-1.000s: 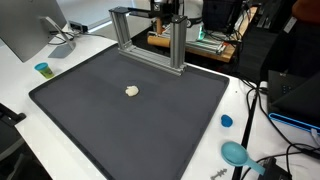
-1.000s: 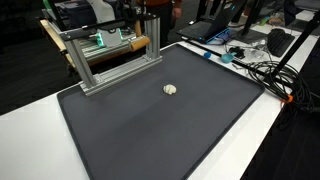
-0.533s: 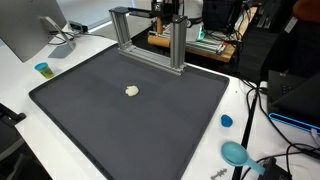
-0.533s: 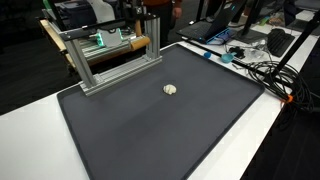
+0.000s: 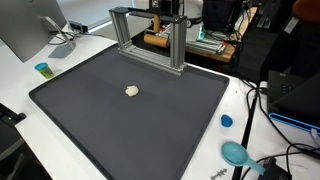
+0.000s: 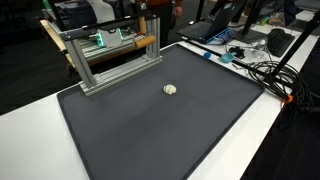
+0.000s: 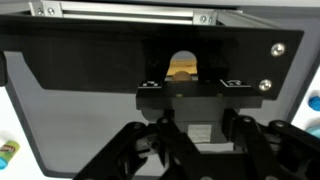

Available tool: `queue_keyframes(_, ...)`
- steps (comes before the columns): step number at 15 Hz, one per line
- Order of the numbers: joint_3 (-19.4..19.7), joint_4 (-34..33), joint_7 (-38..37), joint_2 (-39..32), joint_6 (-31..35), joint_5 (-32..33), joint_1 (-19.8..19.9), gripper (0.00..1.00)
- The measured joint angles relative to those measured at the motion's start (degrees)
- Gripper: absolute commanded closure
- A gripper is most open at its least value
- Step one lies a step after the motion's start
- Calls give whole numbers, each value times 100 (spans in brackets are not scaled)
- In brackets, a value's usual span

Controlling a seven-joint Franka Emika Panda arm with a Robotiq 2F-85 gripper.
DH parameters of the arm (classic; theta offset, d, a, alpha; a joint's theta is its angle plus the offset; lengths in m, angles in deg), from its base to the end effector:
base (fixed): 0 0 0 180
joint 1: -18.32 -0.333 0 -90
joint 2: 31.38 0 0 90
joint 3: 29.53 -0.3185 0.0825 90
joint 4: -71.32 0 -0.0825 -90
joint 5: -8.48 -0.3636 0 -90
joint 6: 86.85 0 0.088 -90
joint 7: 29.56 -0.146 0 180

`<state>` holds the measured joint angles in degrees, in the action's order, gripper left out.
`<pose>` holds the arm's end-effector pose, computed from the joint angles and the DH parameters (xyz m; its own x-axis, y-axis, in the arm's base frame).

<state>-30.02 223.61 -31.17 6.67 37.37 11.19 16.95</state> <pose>0.3460 0.0078 0.4321 0.9843 0.0296 0.1739 0.0224 -0.9988 0.0435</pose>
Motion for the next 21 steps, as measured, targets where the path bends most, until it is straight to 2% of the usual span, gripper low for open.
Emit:
queue_keyframes(5,-353,-1025,-560,-579,126,277,261,79)
queue_keyframes(6,-372,-1320,-585,-852,81,302,316,54)
queue_keyframes(10,-328,-2199,-548,-1896,-255,292,329,54)
queue_keyframes(13,-328,-2315,-548,-2048,-289,292,329,54)
queue_keyframes(14,-328,-2329,-548,-2041,-302,292,329,79)
queue_keyframes(17,-330,-2335,-587,-2061,-299,292,315,79)
queue_keyframes(21,-389,-2397,-1025,-2413,144,281,255,79)
